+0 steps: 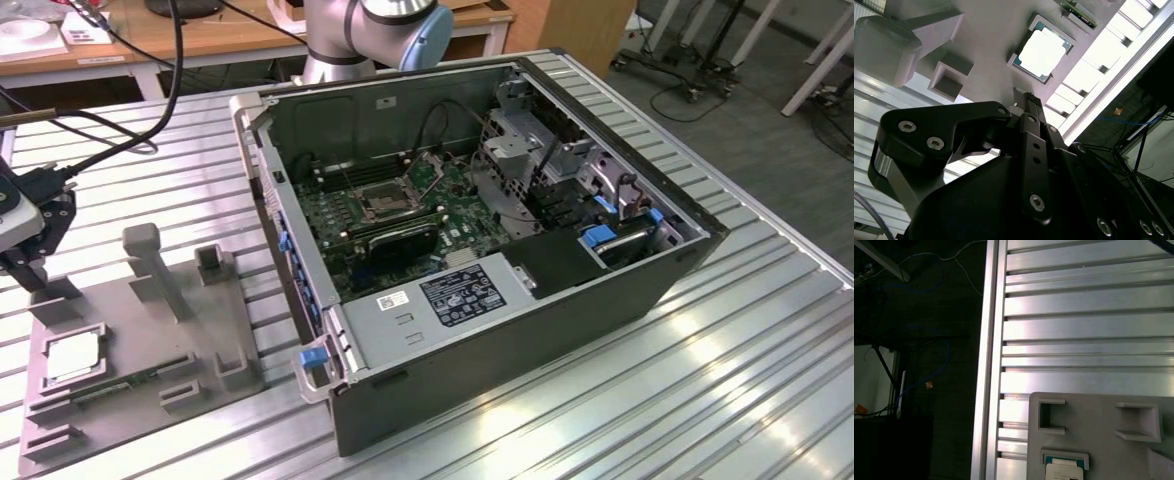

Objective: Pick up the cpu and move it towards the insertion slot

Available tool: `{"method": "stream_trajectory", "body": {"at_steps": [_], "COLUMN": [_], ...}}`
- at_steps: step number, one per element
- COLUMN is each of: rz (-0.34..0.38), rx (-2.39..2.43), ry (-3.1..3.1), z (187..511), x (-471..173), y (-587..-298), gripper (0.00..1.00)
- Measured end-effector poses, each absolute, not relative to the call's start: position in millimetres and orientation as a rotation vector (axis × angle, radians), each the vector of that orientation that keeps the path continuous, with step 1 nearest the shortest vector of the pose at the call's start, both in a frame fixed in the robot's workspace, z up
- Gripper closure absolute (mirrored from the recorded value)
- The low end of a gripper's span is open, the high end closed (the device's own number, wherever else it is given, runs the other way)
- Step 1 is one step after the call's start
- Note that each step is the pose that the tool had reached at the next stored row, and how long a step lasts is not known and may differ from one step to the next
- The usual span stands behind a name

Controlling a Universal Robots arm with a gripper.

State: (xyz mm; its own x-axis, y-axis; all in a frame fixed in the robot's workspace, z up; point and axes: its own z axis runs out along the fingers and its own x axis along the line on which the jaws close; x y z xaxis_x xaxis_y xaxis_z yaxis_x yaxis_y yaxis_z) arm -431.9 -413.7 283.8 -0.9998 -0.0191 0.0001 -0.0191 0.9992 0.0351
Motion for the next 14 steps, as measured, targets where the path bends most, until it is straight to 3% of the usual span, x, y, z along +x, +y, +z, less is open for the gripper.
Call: {"method": "stream_trajectory", "body": {"at_steps": [14], "rz": [-0.055], "rx": [0.030], "ry": [-3.141], "z": [283.7], "x": [-431.9], "y": [-413.7], "gripper": [0.90]}}
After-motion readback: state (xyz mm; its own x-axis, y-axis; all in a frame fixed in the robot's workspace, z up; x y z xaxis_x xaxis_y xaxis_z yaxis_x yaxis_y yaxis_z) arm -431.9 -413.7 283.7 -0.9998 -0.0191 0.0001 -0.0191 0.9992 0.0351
